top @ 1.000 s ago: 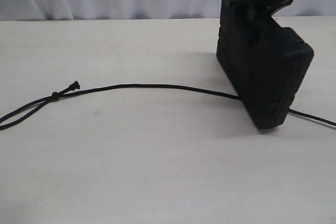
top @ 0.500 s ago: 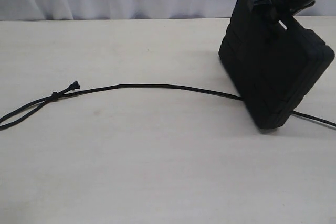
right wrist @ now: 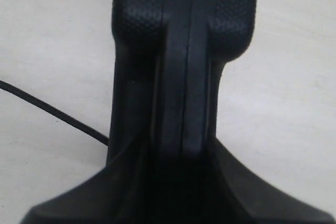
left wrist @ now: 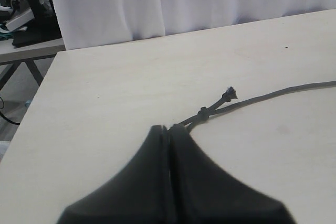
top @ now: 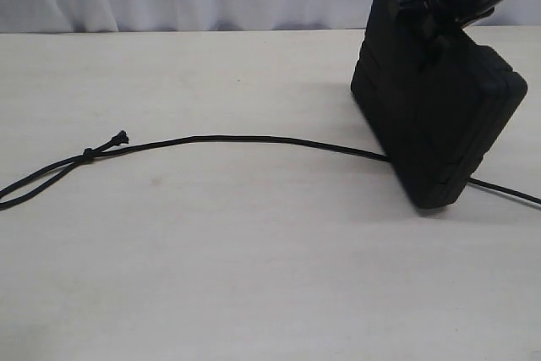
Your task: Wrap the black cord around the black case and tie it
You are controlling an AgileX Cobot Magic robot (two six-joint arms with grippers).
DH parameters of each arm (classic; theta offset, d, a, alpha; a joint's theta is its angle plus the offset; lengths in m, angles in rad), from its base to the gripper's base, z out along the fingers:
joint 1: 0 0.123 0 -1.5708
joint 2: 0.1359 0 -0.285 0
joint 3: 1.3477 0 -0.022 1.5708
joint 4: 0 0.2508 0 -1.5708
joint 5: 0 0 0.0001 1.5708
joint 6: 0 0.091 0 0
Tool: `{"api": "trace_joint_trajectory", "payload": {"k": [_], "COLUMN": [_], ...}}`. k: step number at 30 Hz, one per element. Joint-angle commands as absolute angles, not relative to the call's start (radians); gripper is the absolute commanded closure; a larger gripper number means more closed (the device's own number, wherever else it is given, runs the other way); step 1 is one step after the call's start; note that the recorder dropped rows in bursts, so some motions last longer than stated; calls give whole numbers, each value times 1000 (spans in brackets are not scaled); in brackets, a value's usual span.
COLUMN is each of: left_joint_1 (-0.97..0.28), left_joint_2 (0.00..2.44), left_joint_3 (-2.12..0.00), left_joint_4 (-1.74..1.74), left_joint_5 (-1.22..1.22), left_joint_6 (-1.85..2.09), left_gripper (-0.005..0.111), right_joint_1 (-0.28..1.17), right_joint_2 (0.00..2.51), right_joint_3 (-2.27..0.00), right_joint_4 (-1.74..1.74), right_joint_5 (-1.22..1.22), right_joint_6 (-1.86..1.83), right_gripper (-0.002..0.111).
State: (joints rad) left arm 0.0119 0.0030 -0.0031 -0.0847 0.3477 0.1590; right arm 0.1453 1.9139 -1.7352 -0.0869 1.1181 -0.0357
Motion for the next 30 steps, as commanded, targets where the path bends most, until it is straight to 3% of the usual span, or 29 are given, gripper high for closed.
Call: {"api": "trace_joint_trajectory", "payload": {"k": [1,8,10,14,17,18,30], "left_joint_1": [8,8,8,8,8,8,8], "left_joint_2": [0,0,0,0,0,0,0], "left_joint_3": [0,0,0,0,0,0,0], "left_joint_4": [-89,-89,-89,-89,-89,-89,-89], "left_joint_5": [332,332,332,332,332,332,332], "left_joint_6": [157,157,157,157,157,157,157], "left_gripper": [107,107,107,107,107,107,107], "right_joint_1": [146,146,142,142,142,142,142], "right_joint_2": [1942,1942,1942,1942,1942,1942,1885], "right_joint_3": [-1706,-1706,-1706,-1706,-1706,-1706,-1721], "right_joint_4": [-57,-15,-19,-19,-19,-19,123], "right_joint_5": [1201,1201,1201,1199,1197,1197,1127], "right_joint_6": [-77,-122,-122,-120,-128,-135,-135], "right_gripper": [103,76,75,79,101,104,104]}}
